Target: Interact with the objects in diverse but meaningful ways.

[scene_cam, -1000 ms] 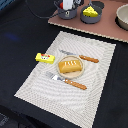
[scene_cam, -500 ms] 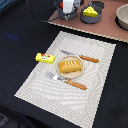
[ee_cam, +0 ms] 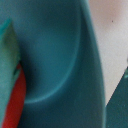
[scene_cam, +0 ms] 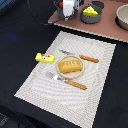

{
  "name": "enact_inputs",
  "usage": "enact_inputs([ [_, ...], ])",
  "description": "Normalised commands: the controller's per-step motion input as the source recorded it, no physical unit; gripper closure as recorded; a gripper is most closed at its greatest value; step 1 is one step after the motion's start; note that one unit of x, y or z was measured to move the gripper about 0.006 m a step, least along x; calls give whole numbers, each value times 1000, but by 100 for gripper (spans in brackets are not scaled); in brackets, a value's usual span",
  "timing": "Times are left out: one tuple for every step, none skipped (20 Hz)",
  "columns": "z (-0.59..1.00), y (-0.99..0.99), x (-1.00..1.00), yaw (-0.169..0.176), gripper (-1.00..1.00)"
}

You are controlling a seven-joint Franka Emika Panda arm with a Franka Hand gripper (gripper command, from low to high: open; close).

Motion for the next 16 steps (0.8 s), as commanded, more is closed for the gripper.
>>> enact_inputs([
  [-123,0,-49,44,100],
  [-120,-6,-51,44,100],
  [-111,-3,-51,43,100],
  [-100,0,-40,43,100],
  [-91,-3,-43,44,100],
  [-60,-11,-31,45,100],
  [0,-34,0,48,100],
  [0,-60,0,40,100],
  [0,-91,0,26,100],
  [31,-126,0,26,100],
  [69,-177,0,28,100],
  [100,-289,-80,32,100],
  [111,-440,-177,39,100],
  [120,-529,-243,31,100],
  [111,-651,-289,25,100],
  [100,-737,-351,12,100],
])
